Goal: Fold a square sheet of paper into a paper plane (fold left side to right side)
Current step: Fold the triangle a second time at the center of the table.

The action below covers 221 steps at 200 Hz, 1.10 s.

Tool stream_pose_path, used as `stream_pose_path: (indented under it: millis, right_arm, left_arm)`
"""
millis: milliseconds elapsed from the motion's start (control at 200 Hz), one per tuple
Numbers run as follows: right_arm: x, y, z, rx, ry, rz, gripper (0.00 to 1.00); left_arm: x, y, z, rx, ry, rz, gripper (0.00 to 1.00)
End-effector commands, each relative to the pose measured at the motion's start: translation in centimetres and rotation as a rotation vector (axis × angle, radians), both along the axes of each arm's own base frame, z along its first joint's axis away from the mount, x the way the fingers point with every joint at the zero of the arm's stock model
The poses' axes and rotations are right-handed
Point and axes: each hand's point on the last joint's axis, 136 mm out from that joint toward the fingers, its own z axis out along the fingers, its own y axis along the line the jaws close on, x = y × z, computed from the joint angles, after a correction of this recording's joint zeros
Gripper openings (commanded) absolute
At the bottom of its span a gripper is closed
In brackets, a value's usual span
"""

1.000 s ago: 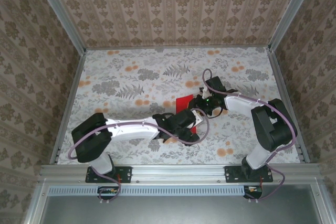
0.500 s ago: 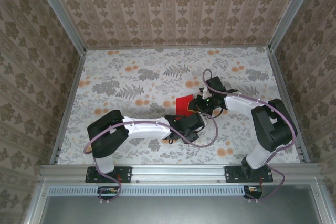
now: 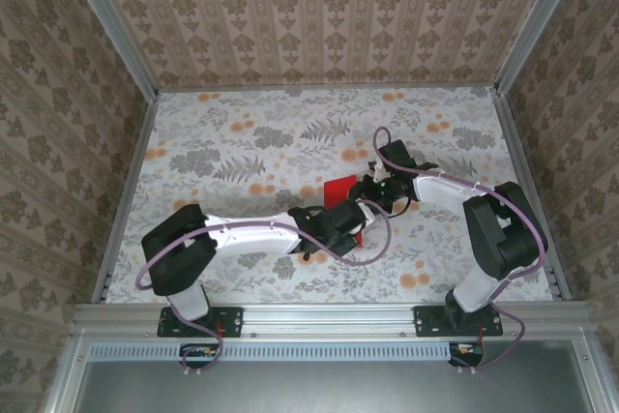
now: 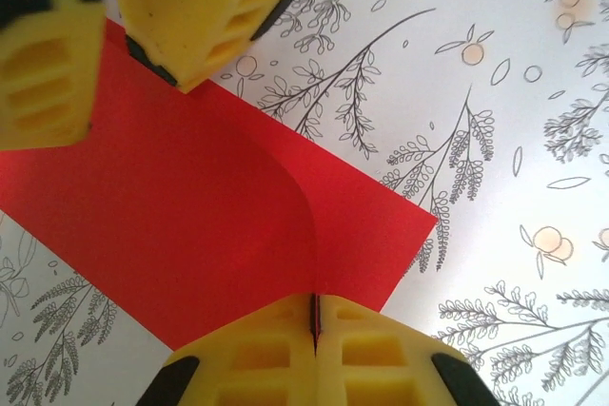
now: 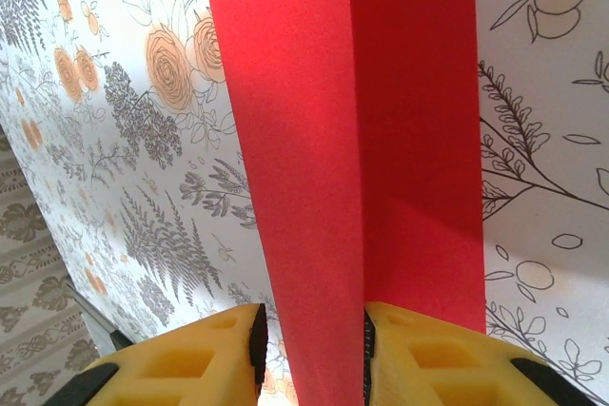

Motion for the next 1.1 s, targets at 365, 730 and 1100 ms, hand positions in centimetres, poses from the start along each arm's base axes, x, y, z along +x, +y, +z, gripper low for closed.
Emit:
stream_pose_path:
  millis: [365, 730, 1100]
  right_arm:
    - [2.2, -2.0, 5.5, -0.045, -0.240, -0.057, 0.52]
    - [-3.8, -3.0, 2.6, -0.064, -0.187, -0.040, 0.31]
    - [-7.4, 0.3, -1.8, -0.084, -0.117, 0.044, 0.07]
  left_arm:
    - [0.1, 1.0, 2.1, -0.333, 0.340, 0.048, 0.00]
    - [1.7, 2.5, 1.6, -0.443, 0.486, 0.153, 0.00]
    - [1.8, 2.8, 0.0, -0.410, 0.566, 0.219, 0.00]
